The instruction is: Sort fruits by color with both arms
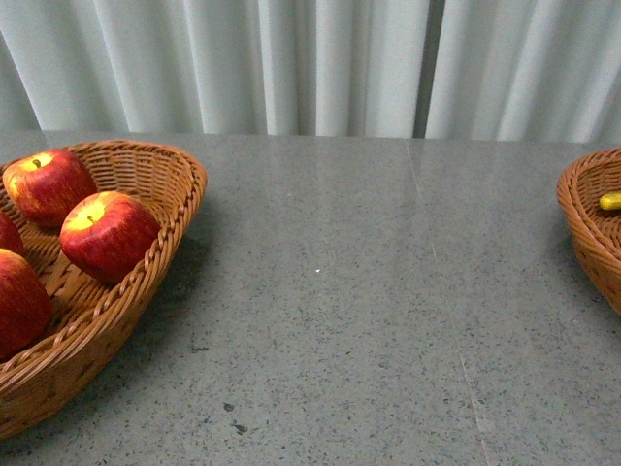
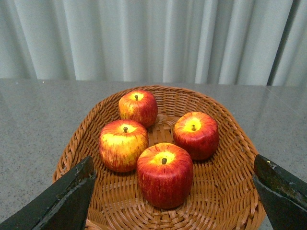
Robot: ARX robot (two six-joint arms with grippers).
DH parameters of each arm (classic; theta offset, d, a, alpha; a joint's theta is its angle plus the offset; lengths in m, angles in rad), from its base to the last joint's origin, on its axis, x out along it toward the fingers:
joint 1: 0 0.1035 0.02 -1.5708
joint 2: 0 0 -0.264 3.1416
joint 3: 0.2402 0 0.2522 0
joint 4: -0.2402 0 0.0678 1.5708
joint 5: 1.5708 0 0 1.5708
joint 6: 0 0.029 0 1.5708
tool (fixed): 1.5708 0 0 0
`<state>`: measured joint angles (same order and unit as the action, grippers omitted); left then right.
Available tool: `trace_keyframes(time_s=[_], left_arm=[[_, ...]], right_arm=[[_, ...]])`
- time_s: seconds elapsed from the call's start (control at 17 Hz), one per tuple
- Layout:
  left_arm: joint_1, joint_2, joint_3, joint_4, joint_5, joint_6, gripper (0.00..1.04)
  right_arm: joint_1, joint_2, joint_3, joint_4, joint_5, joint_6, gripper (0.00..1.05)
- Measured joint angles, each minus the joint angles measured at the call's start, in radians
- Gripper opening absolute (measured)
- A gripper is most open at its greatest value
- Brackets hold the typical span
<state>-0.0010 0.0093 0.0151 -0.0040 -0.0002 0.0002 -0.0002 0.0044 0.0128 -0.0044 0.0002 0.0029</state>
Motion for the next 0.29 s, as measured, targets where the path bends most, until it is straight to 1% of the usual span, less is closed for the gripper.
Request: trace_keyframes(time_s=[0.06, 0.12, 0.18, 0.29], left_arm=[[0.000, 0.000, 0.000, 0.000, 0.000, 0.000, 0.98], [0.000, 0.000, 0.000, 0.000, 0.000, 0.000, 0.98], [0.000, 0.000, 0.000, 0.000, 0.000, 0.000, 0.98], [0.000, 0.000, 0.000, 0.000, 0.000, 0.000, 0.98]], right_arm=[[0.000, 0.000, 0.000, 0.000, 0.000, 0.000, 0.37], [0.000, 0.000, 0.000, 0.000, 0.000, 0.000, 0.59], [0.000, 0.000, 0.000, 0.000, 0.000, 0.000, 0.98], [0.000, 0.000, 0.000, 0.000, 0.000, 0.000, 0.98]])
